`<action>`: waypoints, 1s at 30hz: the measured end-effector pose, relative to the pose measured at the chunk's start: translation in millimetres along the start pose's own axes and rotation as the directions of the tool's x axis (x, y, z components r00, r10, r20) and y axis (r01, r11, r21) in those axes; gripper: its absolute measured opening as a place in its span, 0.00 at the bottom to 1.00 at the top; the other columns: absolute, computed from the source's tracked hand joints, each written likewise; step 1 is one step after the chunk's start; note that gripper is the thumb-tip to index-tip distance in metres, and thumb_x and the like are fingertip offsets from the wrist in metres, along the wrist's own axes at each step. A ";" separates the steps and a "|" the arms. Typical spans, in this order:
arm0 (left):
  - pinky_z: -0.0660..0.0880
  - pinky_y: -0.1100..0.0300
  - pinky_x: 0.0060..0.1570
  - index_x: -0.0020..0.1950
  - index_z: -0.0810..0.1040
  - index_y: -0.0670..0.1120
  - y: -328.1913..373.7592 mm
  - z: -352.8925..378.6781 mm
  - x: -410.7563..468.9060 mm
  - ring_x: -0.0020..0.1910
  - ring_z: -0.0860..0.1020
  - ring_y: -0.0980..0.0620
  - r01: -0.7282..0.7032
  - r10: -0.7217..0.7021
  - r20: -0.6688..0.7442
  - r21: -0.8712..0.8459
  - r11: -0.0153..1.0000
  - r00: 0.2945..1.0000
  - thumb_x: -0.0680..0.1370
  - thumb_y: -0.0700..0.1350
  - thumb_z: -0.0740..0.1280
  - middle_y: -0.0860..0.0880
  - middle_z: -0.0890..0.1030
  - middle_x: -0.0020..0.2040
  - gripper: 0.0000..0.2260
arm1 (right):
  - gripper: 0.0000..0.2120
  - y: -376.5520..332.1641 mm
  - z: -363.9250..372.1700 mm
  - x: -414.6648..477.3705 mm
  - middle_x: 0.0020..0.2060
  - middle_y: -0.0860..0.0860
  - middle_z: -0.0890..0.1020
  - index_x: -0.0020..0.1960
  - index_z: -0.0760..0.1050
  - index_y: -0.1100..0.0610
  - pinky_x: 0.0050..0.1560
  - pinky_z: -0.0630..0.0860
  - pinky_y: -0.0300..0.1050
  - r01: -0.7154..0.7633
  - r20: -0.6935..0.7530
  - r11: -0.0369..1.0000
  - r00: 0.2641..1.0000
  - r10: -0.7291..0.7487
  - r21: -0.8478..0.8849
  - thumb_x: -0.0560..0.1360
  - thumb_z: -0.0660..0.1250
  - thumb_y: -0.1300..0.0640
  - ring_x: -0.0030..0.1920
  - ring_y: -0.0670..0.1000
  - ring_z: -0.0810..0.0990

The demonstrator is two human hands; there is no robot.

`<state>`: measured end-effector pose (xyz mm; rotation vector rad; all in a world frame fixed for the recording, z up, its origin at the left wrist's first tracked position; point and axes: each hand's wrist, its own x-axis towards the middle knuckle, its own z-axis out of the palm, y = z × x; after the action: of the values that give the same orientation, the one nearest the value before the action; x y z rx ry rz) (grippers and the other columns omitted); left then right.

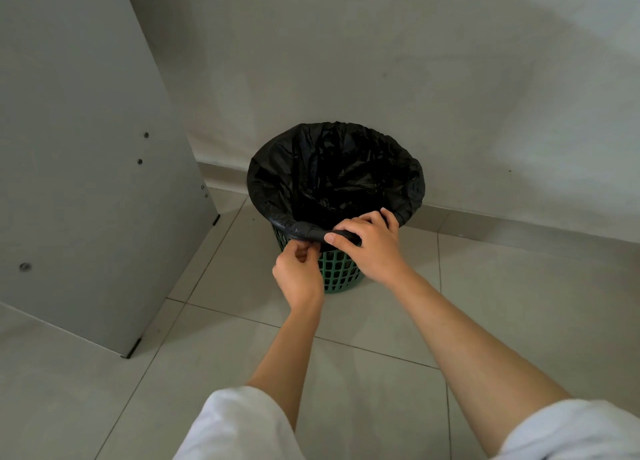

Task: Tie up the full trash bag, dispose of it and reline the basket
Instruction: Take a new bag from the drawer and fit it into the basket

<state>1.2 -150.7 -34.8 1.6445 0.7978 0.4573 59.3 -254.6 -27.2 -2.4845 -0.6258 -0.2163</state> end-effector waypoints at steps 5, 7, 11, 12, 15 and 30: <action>0.77 0.61 0.45 0.43 0.80 0.42 -1.8 -6.1 9.7 0.42 0.81 0.51 0.112 -0.102 0.122 -0.083 0.990 0.987 0.77 0.38 0.65 0.46 0.83 0.41 0.05 | 0.16 -0.4 -0.4 0.2 0.48 0.43 0.81 0.52 0.80 0.48 0.70 0.39 0.44 -0.005 0.013 1.000 1.000 0.005 0.007 0.75 0.61 0.39 0.59 0.45 0.68; 0.76 0.59 0.51 0.42 0.78 0.40 5.3 -3.5 10.1 0.44 0.81 0.49 0.432 -0.361 0.243 -0.415 0.801 0.901 0.77 0.34 0.65 0.44 0.82 0.43 0.05 | 0.16 -0.5 -1.2 0.5 0.48 0.43 0.81 0.52 0.80 0.48 0.69 0.39 0.43 -0.006 0.019 1.000 1.000 0.006 0.002 0.75 0.61 0.39 0.60 0.45 0.68; 0.74 0.57 0.55 0.56 0.74 0.33 20.9 -0.1 4.9 0.55 0.78 0.46 0.648 -0.535 0.451 -0.714 0.265 0.715 0.81 0.36 0.59 0.38 0.77 0.61 0.09 | 0.19 -4.0 -0.5 -0.8 0.47 0.43 0.80 0.51 0.79 0.48 0.69 0.39 0.44 -0.014 0.017 1.000 1.000 0.014 0.001 0.74 0.59 0.36 0.59 0.45 0.68; 0.73 0.57 0.58 0.62 0.72 0.33 23.8 -0.1 3.7 0.61 0.76 0.45 0.646 -0.541 0.456 -0.728 0.230 0.707 0.82 0.39 0.58 0.38 0.75 0.64 0.13 | 0.22 -4.8 0.3 -1.0 0.47 0.42 0.80 0.50 0.79 0.47 0.69 0.39 0.44 -0.012 0.015 1.000 1.000 0.012 0.001 0.73 0.55 0.33 0.58 0.45 0.68; 0.69 0.57 0.65 0.69 0.67 0.34 33.7 -2.4 3.3 0.67 0.71 0.45 0.666 -0.554 0.457 -0.698 0.261 0.696 0.81 0.47 0.60 0.39 0.72 0.67 0.21 | 0.28 -3.8 3.8 -2.0 0.46 0.40 0.81 0.48 0.79 0.46 0.68 0.39 0.43 0.004 -0.004 1.000 1.000 -0.004 -0.007 0.69 0.47 0.30 0.57 0.44 0.69; 0.73 0.61 0.34 0.49 0.77 0.35 47.4 -4.1 17.1 0.38 0.79 0.48 0.607 -0.605 0.181 -0.474 0.638 0.776 0.71 0.34 0.73 0.43 0.80 0.39 0.09 | 0.29 -6.4 9.4 -0.5 0.48 0.40 0.81 0.52 0.78 0.46 0.68 0.37 0.44 -0.001 0.002 0.997 1.000 0.002 -0.080 0.71 0.46 0.31 0.59 0.45 0.68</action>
<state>22.1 -139.1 9.7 0.7980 1.0638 0.1490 55.9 -244.8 -32.0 -2.5623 -0.6277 -0.2424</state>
